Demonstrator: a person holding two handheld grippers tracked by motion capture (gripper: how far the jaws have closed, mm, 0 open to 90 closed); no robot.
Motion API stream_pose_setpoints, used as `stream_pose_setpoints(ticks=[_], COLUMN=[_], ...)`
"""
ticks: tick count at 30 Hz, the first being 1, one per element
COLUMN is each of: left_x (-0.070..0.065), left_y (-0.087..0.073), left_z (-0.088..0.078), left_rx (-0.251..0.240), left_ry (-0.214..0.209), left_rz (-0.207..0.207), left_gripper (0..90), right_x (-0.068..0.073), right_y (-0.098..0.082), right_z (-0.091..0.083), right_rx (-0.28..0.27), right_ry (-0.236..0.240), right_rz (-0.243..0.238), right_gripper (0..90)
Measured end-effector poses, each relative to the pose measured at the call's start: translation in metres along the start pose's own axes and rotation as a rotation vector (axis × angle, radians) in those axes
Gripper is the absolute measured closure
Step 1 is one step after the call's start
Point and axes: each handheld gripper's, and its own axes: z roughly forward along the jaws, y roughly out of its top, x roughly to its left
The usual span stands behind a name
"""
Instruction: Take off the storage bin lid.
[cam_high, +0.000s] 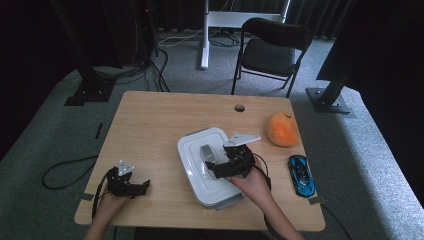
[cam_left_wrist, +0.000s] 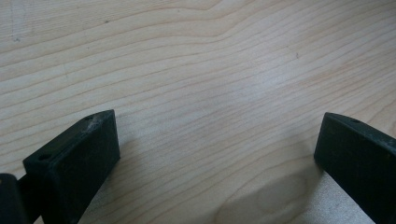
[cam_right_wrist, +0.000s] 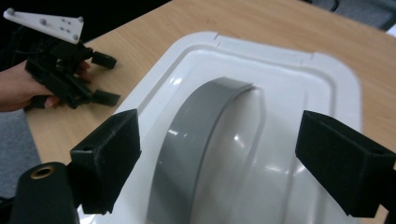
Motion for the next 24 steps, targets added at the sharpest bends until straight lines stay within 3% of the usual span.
stream_pose_setpoints(ticks=[7, 11, 15, 17, 21, 24], left_x=[0.000, 0.000, 0.000, 0.000, 0.000, 0.000], left_y=[0.000, 0.000, 0.000, 0.000, 0.000, 0.000], left_z=[0.000, 0.000, 0.000, 0.000, 0.000, 0.000], left_rx=[0.000, 0.000, 0.000, 0.000, 0.000, 0.000], left_ry=[0.000, 0.000, 0.000, 0.000, 0.000, 0.000], left_rz=[0.000, 0.000, 0.000, 0.000, 0.000, 0.000], left_gripper=[0.5, 0.5, 0.5, 0.5, 0.5, 0.5], right_x=[0.008, 0.009, 0.012, 0.014, 0.017, 0.018], right_y=[-0.003, -0.004, -0.006, -0.008, -0.009, -0.009], right_z=[0.006, 0.007, 0.009, 0.010, 0.009, 0.009], right_rx=[0.033, 0.023, 0.023, 0.032, 0.022, 0.017], right_ry=[-0.021, -0.020, -0.042, -0.059, -0.050, -0.052], right_rz=[-0.017, -0.005, -0.032, -0.052, -0.063, -0.056], right_gripper=[16.9, 25.6, 33.5, 45.0, 57.4, 60.1])
